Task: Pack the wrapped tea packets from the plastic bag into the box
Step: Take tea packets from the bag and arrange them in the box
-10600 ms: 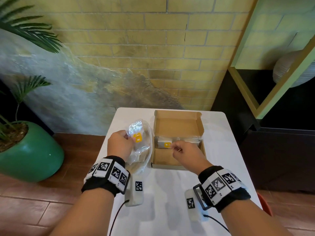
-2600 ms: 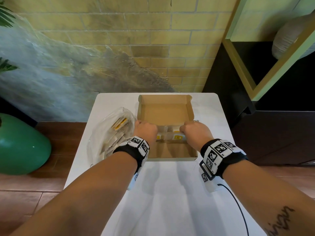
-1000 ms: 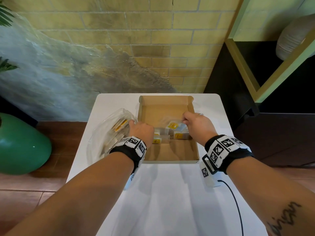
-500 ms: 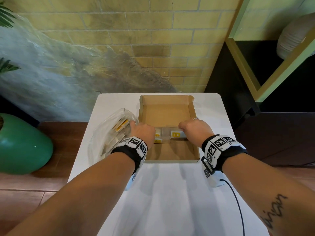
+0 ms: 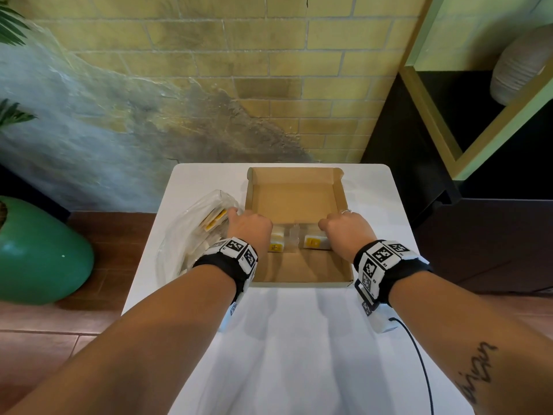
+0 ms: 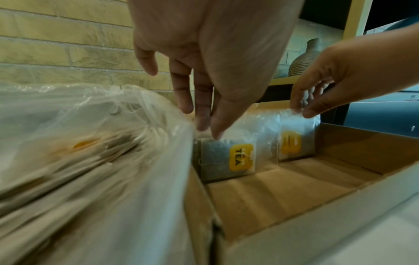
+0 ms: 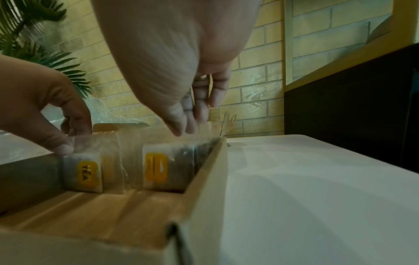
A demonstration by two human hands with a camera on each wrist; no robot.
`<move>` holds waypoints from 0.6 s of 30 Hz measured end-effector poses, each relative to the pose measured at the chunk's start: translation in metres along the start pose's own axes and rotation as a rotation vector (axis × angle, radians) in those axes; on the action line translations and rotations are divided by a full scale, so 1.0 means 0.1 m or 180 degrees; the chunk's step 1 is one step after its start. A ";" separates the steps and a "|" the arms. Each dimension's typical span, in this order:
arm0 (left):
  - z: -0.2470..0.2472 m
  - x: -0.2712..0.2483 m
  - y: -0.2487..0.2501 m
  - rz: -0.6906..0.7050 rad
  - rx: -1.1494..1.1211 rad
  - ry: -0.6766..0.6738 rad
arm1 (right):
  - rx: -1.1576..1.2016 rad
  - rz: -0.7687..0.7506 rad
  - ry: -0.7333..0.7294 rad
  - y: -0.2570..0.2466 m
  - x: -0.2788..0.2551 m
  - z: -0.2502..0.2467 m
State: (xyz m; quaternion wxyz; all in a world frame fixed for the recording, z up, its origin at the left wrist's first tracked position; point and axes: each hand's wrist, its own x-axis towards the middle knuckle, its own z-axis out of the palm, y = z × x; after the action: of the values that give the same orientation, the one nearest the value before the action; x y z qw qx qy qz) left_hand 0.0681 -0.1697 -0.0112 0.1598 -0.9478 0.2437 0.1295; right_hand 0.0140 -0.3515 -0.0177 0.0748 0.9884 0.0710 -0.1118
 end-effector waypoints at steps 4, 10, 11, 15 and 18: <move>0.02 0.01 0.03 0.0011 0.0023 0.0021 | -0.0169 0.0047 -0.0139 -0.01 0.01 0.02; 0.00 0.01 0.01 -0.0075 -0.0009 0.0116 | -0.0353 -0.0058 -0.0085 0.02 -0.01 0.00; 0.00 -0.01 0.02 -0.0094 -0.0031 0.0121 | -0.0344 -0.0056 -0.0090 0.03 -0.01 0.00; -0.01 -0.06 0.07 -0.0070 -0.0250 0.0520 | -0.0173 0.0070 0.0278 0.00 -0.02 -0.01; 0.00 -0.09 0.14 0.0373 -0.0563 0.0901 | 0.0054 -0.0062 0.0837 -0.04 -0.03 0.04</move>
State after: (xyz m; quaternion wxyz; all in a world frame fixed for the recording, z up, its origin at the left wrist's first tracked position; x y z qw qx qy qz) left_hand 0.0531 -0.1777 -0.0118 0.0322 -0.9511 0.3062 0.0248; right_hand 0.0098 -0.3490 -0.0209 0.0554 0.9943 0.0889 0.0174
